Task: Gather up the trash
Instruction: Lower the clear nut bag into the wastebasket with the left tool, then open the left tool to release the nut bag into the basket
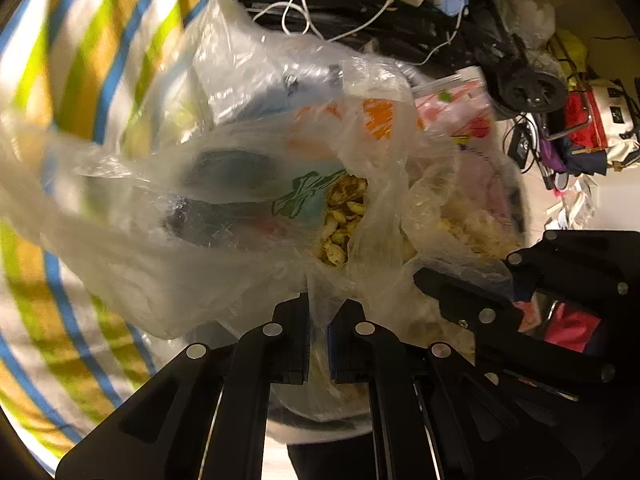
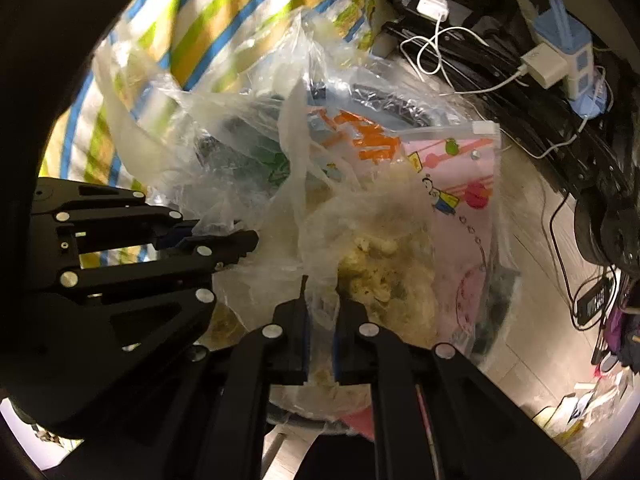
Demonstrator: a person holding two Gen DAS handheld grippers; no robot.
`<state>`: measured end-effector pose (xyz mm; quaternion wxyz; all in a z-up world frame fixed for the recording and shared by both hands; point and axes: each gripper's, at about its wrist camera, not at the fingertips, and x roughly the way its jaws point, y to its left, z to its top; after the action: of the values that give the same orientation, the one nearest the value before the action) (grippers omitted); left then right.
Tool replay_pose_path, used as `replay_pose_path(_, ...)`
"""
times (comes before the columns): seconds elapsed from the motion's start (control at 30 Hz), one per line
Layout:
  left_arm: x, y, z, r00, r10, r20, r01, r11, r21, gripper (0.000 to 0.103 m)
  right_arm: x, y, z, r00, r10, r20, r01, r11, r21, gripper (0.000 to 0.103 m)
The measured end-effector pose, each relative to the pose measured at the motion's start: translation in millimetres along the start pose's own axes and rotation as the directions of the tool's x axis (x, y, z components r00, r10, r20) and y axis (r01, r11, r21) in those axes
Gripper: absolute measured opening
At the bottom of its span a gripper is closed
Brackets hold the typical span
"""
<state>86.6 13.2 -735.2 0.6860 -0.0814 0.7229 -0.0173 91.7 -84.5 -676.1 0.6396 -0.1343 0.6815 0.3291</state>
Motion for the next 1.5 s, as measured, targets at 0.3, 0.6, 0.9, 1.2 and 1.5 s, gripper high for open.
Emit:
replay_pose_path(0.3,32.4,9.4,1.8,0.999,0.004,-0.036,-0.005,1.0,-0.007,0.007,20.8,-4.9,4.7,1.0,0.017,-0.021,-0.018,0.999,-0.032,0.01)
replay_pose_path(0.6,-5.8,22.8,-6.3,0.999,0.036,-0.001,-0.036,0.996,-0.081,0.064,-10.2,-8.5,6.5,1.0,0.006,-0.003,-0.006,1.0,0.001,0.035)
replay_pose_path(0.9,-70.5,27.1,-18.7,0.998,0.051,0.038,-0.048,0.997,-0.064,0.085,-79.3,-5.0,-4.6,0.998,-0.057,0.032,0.056,0.998,0.036,0.058)
replay_pose_path(1.2,-163.2,15.8,-23.7,0.983,0.109,0.149,-0.103,0.993,-0.049,0.097,-169.2,-2.2,2.1,0.975,-0.147,0.166,0.134,0.987,0.09,0.088)
replay_pose_path(1.5,-257.9,-13.7,3.6,0.941,0.157,0.301,-0.153,0.988,-0.037,0.097,-286.1,-6.9,16.1,0.892,-0.283,0.353,0.228,0.955,0.19,0.096)
